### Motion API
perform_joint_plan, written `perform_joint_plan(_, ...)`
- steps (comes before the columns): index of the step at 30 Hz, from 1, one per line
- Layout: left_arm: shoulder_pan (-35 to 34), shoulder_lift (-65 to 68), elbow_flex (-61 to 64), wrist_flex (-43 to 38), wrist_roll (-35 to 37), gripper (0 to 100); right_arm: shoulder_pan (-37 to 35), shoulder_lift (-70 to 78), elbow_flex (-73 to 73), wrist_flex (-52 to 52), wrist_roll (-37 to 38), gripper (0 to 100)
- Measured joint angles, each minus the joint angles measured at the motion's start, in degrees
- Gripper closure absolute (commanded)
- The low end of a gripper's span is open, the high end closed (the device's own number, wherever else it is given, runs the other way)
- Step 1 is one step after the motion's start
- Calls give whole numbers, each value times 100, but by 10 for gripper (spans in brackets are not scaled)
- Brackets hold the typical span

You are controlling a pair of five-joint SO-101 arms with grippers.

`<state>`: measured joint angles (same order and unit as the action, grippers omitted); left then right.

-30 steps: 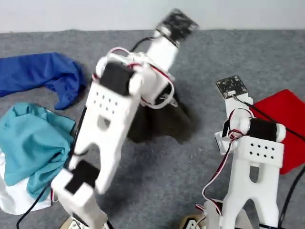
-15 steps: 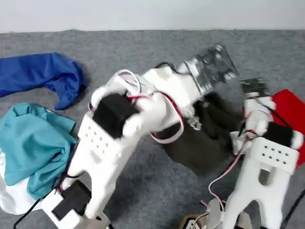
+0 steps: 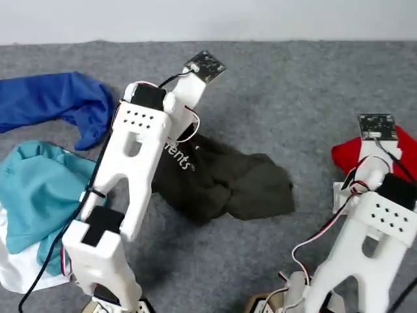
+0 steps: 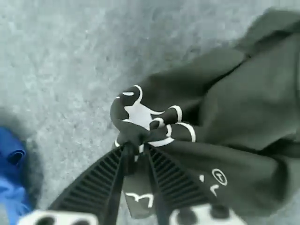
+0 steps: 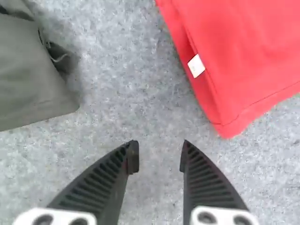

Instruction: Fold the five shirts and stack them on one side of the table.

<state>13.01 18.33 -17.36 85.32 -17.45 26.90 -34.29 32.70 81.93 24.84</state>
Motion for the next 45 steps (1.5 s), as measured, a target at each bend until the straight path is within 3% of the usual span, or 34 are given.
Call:
perform_joint_plan(7,-176,88,-615,281,-18,975,-1108,0,923,18,440,841)
perform_joint_plan(15,-387,97,-1855,809,-44,776,-2286,0,1477,-545,510,841)
perform_joint_plan(21,-431,97,-1934,888,-44,764,-2734,0,1582,-1204,457,841)
perform_joint_plan(26,-325,97,-2154,1327,-44,764,-2769,0,1582,-1521,193,843)
perform_joint_plan(35,387,88,-1873,1407,-44,765,-2804,0,1829,-1626,158,844)
perform_joint_plan(45,668,88,-1600,1407,-44,765,-2822,0,2910,-2892,158,844)
